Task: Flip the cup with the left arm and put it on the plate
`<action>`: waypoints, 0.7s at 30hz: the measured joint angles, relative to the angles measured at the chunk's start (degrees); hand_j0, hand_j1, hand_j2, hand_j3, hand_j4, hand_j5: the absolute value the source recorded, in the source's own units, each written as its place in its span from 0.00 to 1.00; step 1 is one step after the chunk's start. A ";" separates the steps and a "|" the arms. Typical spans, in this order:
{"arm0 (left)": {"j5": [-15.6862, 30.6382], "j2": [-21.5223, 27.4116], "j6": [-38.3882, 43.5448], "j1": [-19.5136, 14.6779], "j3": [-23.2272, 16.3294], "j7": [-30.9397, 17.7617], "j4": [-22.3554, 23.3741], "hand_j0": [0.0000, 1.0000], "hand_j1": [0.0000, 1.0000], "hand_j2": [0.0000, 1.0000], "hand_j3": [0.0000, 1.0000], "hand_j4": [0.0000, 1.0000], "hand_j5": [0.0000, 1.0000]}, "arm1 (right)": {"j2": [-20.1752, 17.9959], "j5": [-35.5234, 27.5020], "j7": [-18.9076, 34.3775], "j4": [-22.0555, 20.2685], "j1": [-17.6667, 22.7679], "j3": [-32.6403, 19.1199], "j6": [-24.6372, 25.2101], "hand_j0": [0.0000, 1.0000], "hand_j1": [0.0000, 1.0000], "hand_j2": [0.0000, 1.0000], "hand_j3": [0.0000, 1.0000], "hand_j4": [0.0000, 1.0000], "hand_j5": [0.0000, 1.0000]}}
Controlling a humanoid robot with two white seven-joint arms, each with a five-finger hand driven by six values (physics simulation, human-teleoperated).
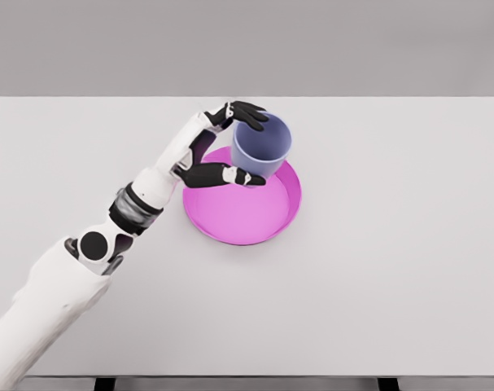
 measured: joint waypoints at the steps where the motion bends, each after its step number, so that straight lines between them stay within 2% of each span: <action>1: 0.16 -0.52 -0.31 0.00 -0.04 0.34 1.18 0.49 0.49 0.49 0.49 0.49 0.49 | 0.00 0.00 0.00 -0.01 0.00 0.01 0.00 1.00 1.00 1.00 1.00 1.00 1.00; 5: 0.32 -1.08 -0.87 0.44 0.20 0.95 6.66 0.51 0.51 0.51 0.51 0.51 0.51 | 0.00 0.00 -0.01 -0.01 0.00 0.01 0.00 1.00 1.00 1.00 1.00 1.00 1.00; 10: 0.02 -1.52 -1.02 1.14 0.04 1.12 9.64 0.52 0.52 0.52 0.52 0.52 0.52 | 0.00 0.00 0.00 0.00 0.00 0.01 0.00 1.00 1.00 1.00 1.00 1.00 1.00; 11: -0.06 -1.64 -1.04 1.14 0.00 1.13 9.84 0.64 0.64 0.64 0.64 0.64 0.64 | 0.00 0.00 0.00 0.00 0.00 0.01 0.00 1.00 1.00 1.00 1.00 1.00 1.00; 12: -0.14 -1.71 -1.05 1.14 -0.01 1.15 9.94 0.70 0.70 0.70 0.70 0.70 0.70 | 0.00 0.00 0.00 0.00 0.00 0.01 0.00 1.00 1.00 1.00 1.00 1.00 1.00; 15: -0.25 -1.82 -1.07 1.05 -0.03 1.19 9.95 0.79 0.79 0.79 0.79 0.79 0.79 | 0.00 0.00 -0.01 0.00 0.00 0.00 0.00 1.00 1.00 1.00 1.00 1.00 1.00; 20: -0.28 -1.64 -1.08 0.88 0.13 1.26 9.47 0.99 0.99 0.99 0.99 0.99 0.99 | 0.00 0.00 -0.01 0.00 0.00 -0.01 0.00 1.00 1.00 1.00 1.00 1.00 1.00; 21: -0.31 -1.62 -1.08 0.88 0.17 1.26 9.29 1.00 1.00 1.00 1.00 1.00 1.00 | 0.00 0.00 -0.01 -0.01 0.00 0.00 0.00 1.00 1.00 1.00 1.00 1.00 1.00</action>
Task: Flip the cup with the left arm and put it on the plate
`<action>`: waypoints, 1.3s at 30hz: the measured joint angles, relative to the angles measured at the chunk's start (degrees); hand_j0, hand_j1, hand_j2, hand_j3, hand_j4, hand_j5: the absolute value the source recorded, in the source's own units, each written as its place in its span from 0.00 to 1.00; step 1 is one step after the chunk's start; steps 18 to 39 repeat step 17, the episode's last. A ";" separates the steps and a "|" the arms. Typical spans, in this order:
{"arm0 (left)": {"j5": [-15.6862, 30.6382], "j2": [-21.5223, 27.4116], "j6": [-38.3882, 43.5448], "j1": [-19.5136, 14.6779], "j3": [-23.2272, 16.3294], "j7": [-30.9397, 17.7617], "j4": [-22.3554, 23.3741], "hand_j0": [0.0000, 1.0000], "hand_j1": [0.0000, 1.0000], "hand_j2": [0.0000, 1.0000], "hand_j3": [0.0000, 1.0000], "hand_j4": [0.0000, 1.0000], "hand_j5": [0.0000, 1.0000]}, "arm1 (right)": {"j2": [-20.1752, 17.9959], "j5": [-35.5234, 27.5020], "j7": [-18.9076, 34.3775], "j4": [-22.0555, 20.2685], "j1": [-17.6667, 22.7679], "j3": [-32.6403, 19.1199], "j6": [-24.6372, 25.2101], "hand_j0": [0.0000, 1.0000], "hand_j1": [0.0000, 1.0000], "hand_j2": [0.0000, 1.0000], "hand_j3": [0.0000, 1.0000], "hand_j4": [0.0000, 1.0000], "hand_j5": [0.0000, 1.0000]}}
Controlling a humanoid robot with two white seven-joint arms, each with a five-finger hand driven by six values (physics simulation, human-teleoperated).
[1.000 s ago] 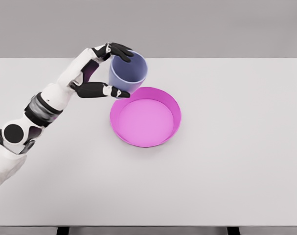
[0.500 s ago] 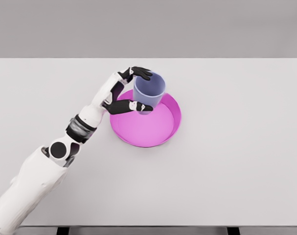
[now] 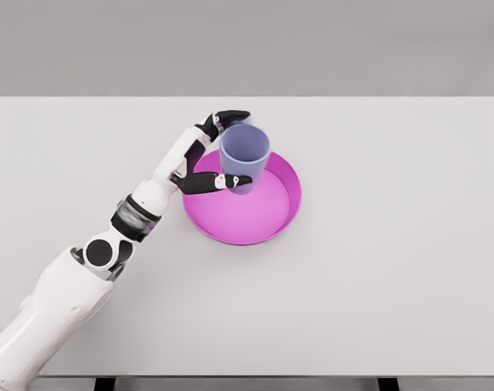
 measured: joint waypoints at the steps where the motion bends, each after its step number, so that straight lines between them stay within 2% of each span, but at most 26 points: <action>1: -0.01 0.00 0.00 0.00 0.02 0.00 -0.15 1.00 1.00 1.00 1.00 1.00 1.00 | 0.00 0.00 0.00 0.00 0.00 0.01 0.00 1.00 1.00 1.00 1.00 1.00 1.00; 4: -0.06 0.16 0.00 0.35 0.21 0.01 -0.89 1.00 1.00 1.00 1.00 1.00 1.00 | 0.00 0.00 0.00 -0.01 0.00 0.01 0.00 1.00 1.00 1.00 1.00 1.00 1.00; 7: 0.00 1.10 0.00 0.35 0.44 0.09 -3.55 1.00 1.00 1.00 1.00 1.00 1.00 | 0.00 0.00 0.00 0.00 0.00 0.00 0.00 1.00 1.00 1.00 1.00 1.00 1.00; 9: 0.30 5.05 -0.01 0.18 0.54 0.38 -7.40 1.00 1.00 1.00 1.00 1.00 1.00 | 0.00 0.00 0.00 0.01 0.00 0.00 0.00 1.00 1.00 1.00 1.00 1.00 1.00; 10: 0.39 8.65 -0.01 -0.26 0.60 0.47 -9.61 1.00 1.00 1.00 1.00 1.00 1.00 | 0.00 0.00 0.00 0.01 0.00 0.00 0.00 1.00 1.00 1.00 1.00 1.00 1.00; 11: 0.39 13.91 -0.01 -1.67 0.64 0.36 -11.59 1.00 1.00 1.00 1.00 1.00 1.00 | 0.00 0.00 0.00 0.01 0.00 0.00 0.00 1.00 1.00 1.00 1.00 1.00 1.00; 13: -1.11 25.61 -0.01 -2.02 0.50 0.39 -13.98 1.00 1.00 1.00 1.00 1.00 1.00 | 0.00 0.00 0.01 0.01 0.00 0.00 0.00 1.00 1.00 1.00 1.00 1.00 1.00; 15: -2.82 35.36 -0.01 -0.62 0.23 0.22 -13.38 1.00 1.00 1.00 1.00 1.00 1.00 | 0.00 0.00 0.01 0.01 0.00 0.00 0.00 1.00 1.00 1.00 1.00 1.00 1.00; 17: -3.23 40.83 -0.01 0.09 -0.04 -0.01 -10.86 1.00 1.00 1.00 1.00 1.00 1.00 | 0.00 0.00 0.00 0.00 0.00 0.01 0.00 1.00 1.00 1.00 1.00 1.00 1.00; 39: -3.23 40.83 -0.01 0.09 -0.04 -0.01 -10.86 1.00 1.00 1.00 1.00 1.00 1.00 | 0.00 0.00 0.00 0.00 0.00 0.01 0.00 1.00 1.00 1.00 1.00 1.00 1.00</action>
